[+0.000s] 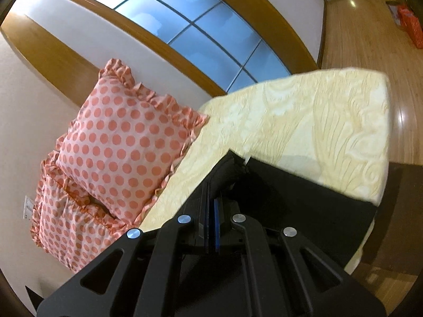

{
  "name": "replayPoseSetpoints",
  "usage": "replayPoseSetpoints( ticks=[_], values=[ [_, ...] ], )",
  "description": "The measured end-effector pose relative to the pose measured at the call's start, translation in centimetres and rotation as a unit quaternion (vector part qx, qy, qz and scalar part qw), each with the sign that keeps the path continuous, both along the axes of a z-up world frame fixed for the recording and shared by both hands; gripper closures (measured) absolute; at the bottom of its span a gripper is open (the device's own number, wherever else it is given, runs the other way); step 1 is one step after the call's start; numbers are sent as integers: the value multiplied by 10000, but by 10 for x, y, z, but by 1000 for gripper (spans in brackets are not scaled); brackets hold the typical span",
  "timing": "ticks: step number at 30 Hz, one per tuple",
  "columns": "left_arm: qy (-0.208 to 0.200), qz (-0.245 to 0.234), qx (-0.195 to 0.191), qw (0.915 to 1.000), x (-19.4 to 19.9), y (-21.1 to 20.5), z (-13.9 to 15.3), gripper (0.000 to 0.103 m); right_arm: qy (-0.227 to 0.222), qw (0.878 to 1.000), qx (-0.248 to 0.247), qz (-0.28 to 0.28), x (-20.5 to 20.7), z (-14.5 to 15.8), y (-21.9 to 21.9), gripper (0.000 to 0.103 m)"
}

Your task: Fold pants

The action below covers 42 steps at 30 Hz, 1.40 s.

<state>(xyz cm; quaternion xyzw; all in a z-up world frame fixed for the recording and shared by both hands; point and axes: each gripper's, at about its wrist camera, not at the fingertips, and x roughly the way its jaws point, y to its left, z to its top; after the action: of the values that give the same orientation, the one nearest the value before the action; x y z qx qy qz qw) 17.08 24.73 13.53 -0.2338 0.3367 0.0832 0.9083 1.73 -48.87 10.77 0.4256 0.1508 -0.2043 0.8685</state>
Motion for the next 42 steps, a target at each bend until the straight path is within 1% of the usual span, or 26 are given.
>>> replayPoseSetpoints(
  ticks=[2, 3, 6, 7, 10, 13, 16, 18, 19, 21, 23, 24, 25, 27, 29, 30, 32, 36, 39, 40, 42],
  values=[
    [-68, 61, 101, 9999, -46, -1, -2, 95, 10, 10000, -26, -37, -4, 3, -3, 100],
    [-72, 100, 110, 9999, -56, -2, -6, 95, 40, 10000, -40, -55, -7, 3, -6, 100],
    [63, 275, 93, 9996, -101, 0, -34, 95, 167, 9998, -12, -87, -12, -3, -11, 100],
    [175, 308, 15, 9994, -114, -1, -50, 95, 226, 9997, 37, -93, -14, -7, -14, 100],
    [391, 391, -101, 9984, -133, -4, -79, 95, 317, 9993, 181, -75, -19, -16, -20, 100],
    [368, 500, -33, 9981, -148, -6, -90, 95, 342, 9991, 259, -26, -22, -20, -23, 100],
    [266, 526, -61, 9982, -157, -6, -86, 95, 249, 9992, 290, 69, -25, -14, -24, 100],
    [190, 496, 47, 9986, -162, -9, -80, 95, 141, 9996, 215, 109, -28, -6, -23, 100],
    [165, 473, 81, 9987, -164, -8, -78, 95, 140, 9997, 168, 103, -28, -3, -22, 100],
    [198, 503, 23, 9985, -166, -3, -81, 95, 213, 9997, 128, 59, -30, -2, -23, 100],
    [251, 518, -180, 9982, -167, 4, -84, 95, 233, 9994, 262, 52, -32, -5, -28, 100],
    [248, 512, -208, 9982, -166, 5, -84, 95, 238, 9992, 310, 68, -32, -7, -30, 100],
    [247, 492, -172, 9983, -166, 5, -84, 95, 306, 9990, 305, 84, -32, -8, -30, 100],
    [324, 460, -39, 9984, -166, 1, -88, 95, 581, 9982, 163, 40, -32, -14, -28, 100],
    [376, 465, -41, 9982, -167, 1, -93, 95, 723, 9971, 237, -8, -35, -25, -29, 100],
    [397, 471, -103, 9981, -168, 3, -97, 95, 764, 9964, 353, -41, -38, -33, -31, 100],
    [408, 483, -209, 9978, -170, 6, -100, 95, 811, 9955, 480, -70, -42, -41, -32, 100],
    [353, 439, -105, 9984, -173, 7, -97, 95, 889, 9955, 331, -62, -50, -43, -27, 100],
    [419, 423, -46, 9982, -171, 9, -102, 95, 964, 9948, 309, -62, -53, -49, -26, 100],
    [482, 438, -92, 9978, -171, 10, -106, 95, 956, 9947, 379, -73, -55, -52, -27, 100],
    [466, 462, -246, 9975, -174, 14, -108, 95, 907, 9947, 471, -120, -61, -51, -26, 100]
  ],
)
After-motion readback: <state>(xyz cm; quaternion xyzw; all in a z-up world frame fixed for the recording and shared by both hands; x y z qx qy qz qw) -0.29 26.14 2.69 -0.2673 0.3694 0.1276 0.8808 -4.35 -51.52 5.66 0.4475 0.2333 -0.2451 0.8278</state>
